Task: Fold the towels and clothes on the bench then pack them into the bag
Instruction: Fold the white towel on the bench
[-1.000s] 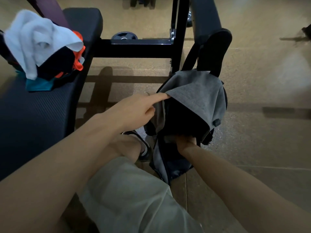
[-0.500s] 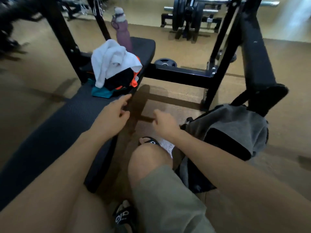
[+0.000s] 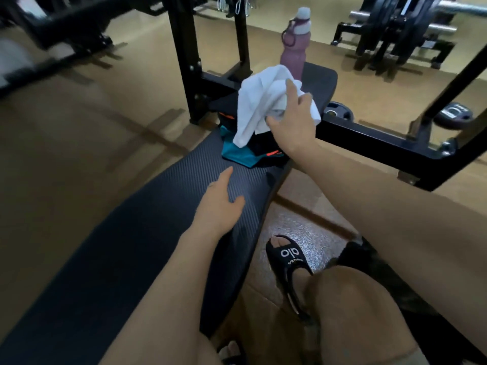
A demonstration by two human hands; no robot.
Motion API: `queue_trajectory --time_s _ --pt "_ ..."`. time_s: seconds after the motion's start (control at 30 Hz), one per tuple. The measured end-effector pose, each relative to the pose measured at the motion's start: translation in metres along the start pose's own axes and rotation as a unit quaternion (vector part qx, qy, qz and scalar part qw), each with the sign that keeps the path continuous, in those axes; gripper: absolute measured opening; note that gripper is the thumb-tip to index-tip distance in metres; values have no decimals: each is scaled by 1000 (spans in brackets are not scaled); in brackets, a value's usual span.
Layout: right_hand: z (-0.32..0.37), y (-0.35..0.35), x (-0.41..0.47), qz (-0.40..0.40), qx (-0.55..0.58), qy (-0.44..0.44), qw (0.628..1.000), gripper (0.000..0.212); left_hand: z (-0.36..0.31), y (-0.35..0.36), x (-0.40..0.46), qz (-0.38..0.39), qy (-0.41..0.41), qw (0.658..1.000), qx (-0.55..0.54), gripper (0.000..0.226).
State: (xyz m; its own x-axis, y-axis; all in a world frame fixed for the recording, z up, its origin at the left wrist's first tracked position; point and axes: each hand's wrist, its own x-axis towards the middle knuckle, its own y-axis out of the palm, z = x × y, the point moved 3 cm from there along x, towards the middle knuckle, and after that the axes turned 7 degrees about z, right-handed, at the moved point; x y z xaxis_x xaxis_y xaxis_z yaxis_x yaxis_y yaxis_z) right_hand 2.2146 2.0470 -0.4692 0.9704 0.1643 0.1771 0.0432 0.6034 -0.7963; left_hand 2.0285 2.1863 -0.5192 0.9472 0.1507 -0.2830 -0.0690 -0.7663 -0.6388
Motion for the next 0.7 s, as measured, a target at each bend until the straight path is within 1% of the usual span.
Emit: queue_trajectory --time_s 0.03,0.07,0.1,0.17,0.23,0.3,0.4,0.47,0.5,0.53,0.57,0.67,0.7 --pt "1 -2 11 -2 -18 15 1000 79 1 1 2 2 3 1000 1 74" --pt "1 -4 22 5 -43 26 999 76 1 2 3 6 6 1000 2 75" --pt "-1 -4 30 18 -66 34 997 68 1 3 4 8 7 1000 1 76" --pt "-4 -5 40 40 -81 32 995 45 1 4 4 12 6 1000 -10 78" --pt "-3 -7 39 18 -74 12 997 30 0 3 4 4 10 999 -35 82" --pt "11 -10 22 -22 -55 -39 997 27 -1 0 2 -16 15 998 -55 89" --pt "43 -17 -34 -63 -14 -178 982 25 -7 -9 -5 -59 28 992 -108 103" --pt "59 -22 -81 -66 11 -244 967 25 -16 -18 -16 -94 63 982 -154 108" --pt "64 -24 -104 -59 28 -264 962 25 -20 -24 -24 -112 78 975 -178 106" --pt "66 -26 -125 -45 47 -273 960 26 -22 -29 -32 -129 87 968 -197 99" --pt "67 -29 -144 -26 65 -275 959 26 -24 -34 -41 -141 83 965 -207 86" --pt "61 -33 -184 65 114 -261 956 22 -27 -43 -70 -152 59 970 -183 31" --pt "59 -35 -193 100 127 -254 954 20 -29 -43 -79 -143 61 975 -160 20"
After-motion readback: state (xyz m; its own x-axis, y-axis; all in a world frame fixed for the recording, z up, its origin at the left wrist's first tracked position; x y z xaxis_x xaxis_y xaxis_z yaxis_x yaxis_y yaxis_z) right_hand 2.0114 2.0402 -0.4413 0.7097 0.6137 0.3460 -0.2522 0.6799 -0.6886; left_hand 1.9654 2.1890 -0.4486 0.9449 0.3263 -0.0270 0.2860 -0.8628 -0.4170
